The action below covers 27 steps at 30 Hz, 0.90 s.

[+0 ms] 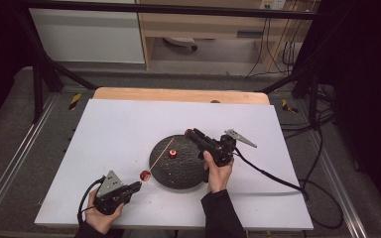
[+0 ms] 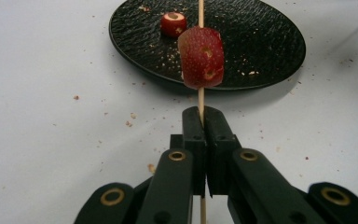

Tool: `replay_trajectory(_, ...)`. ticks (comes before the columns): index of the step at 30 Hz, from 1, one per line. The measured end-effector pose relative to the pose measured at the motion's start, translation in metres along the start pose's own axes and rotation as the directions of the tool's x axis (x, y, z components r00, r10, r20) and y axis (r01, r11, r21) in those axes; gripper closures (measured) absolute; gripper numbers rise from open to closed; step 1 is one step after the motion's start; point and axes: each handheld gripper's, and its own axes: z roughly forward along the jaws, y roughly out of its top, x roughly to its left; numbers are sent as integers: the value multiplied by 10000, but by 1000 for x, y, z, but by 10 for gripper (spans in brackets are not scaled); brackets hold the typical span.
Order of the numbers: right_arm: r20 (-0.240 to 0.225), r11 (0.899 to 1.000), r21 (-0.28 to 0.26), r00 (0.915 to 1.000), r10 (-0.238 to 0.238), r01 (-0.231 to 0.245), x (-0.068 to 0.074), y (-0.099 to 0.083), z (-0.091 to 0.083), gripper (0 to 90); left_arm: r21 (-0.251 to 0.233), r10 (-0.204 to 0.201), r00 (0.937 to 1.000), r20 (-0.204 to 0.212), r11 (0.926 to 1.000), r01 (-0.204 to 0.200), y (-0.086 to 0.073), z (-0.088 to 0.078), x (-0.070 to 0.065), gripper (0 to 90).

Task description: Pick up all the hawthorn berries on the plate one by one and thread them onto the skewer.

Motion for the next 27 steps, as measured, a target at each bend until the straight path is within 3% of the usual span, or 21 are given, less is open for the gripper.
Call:
replay_trajectory(10,164,9989,-359,9994,-300,306,-6,-1,6,605,-115,-94,9999,102,9999,95,6,3,-8,878)
replay_trajectory(27,389,9917,-936,9957,-846,879,-8,7,4,605,-179,-83,9995,306,9998,88,30,21,-29,878)
